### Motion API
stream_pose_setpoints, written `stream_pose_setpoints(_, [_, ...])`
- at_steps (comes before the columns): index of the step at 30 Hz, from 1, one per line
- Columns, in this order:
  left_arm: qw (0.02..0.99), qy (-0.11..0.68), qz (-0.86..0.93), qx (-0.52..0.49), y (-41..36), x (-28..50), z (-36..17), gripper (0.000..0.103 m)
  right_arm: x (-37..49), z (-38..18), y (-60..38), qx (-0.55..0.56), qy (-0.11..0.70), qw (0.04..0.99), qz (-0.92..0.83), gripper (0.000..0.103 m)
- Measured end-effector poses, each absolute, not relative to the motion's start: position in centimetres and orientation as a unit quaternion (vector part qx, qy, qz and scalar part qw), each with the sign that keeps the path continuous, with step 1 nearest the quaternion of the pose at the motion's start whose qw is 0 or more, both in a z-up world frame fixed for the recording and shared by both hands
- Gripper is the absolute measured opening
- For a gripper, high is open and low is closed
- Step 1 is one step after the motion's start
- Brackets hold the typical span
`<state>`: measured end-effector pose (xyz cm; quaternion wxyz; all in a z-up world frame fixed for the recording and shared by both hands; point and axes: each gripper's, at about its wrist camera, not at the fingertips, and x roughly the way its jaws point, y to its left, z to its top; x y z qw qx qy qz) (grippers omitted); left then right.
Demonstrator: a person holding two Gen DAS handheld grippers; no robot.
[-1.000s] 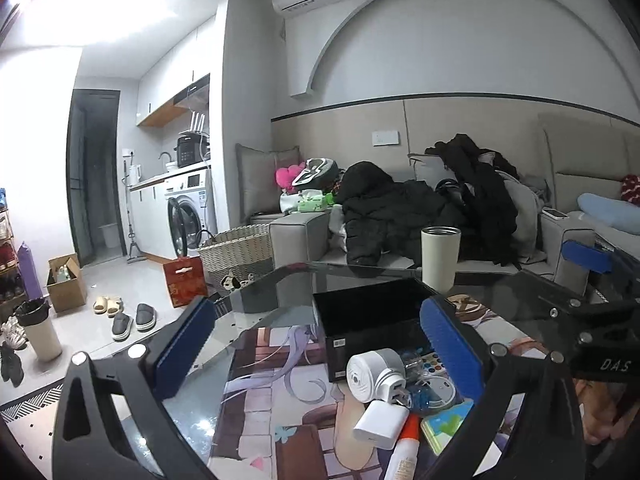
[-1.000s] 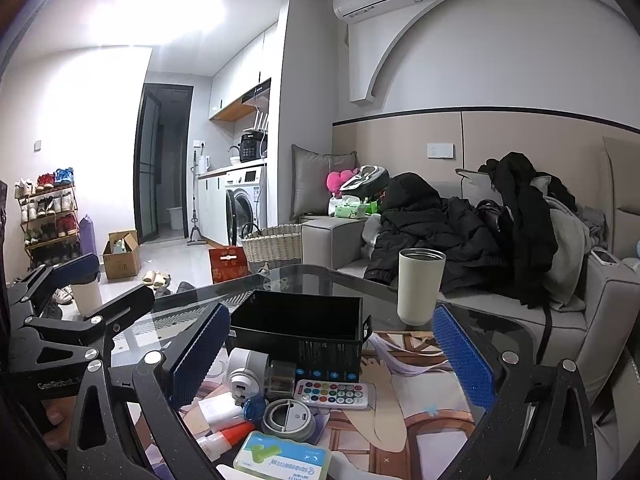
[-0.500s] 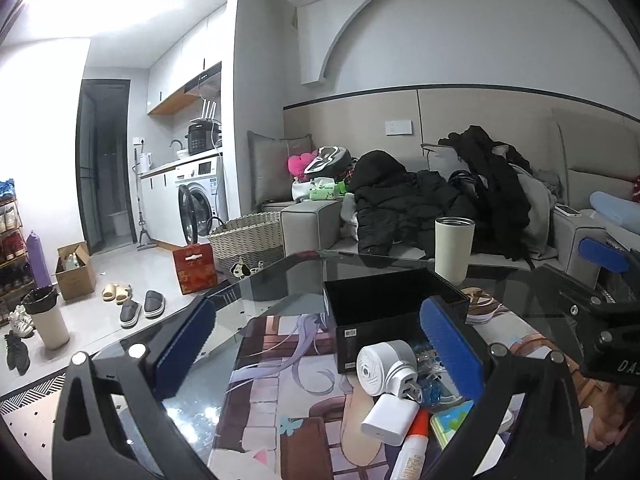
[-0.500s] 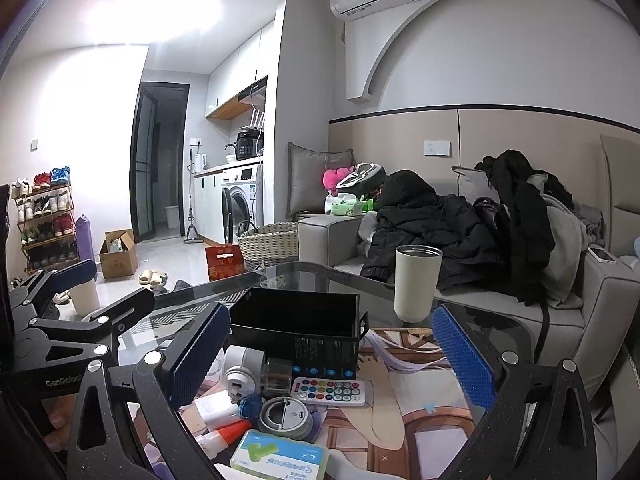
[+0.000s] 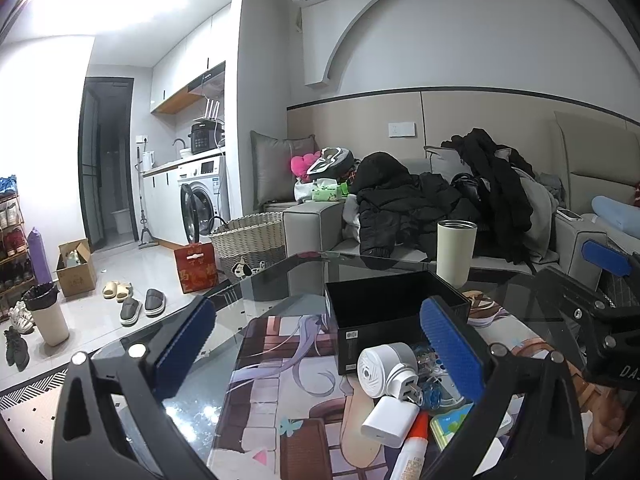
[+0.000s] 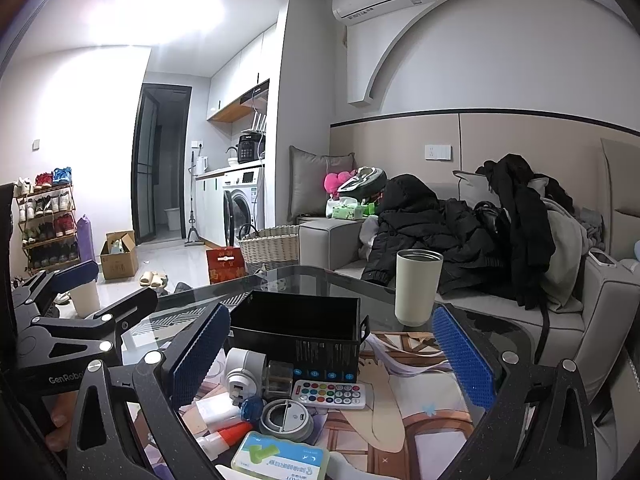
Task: Organize rigid objects
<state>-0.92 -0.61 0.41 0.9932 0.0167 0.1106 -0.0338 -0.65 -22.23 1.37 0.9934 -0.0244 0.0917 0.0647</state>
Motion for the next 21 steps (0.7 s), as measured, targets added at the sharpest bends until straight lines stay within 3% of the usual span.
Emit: stream_pose_setpoints(21, [0.994, 0.107, -0.032, 0.013, -0.50, -0.99, 0.07, 0.103, -0.30, 1.82, -22.36, -0.026, 0.086, 0.994, 0.068, 0.103])
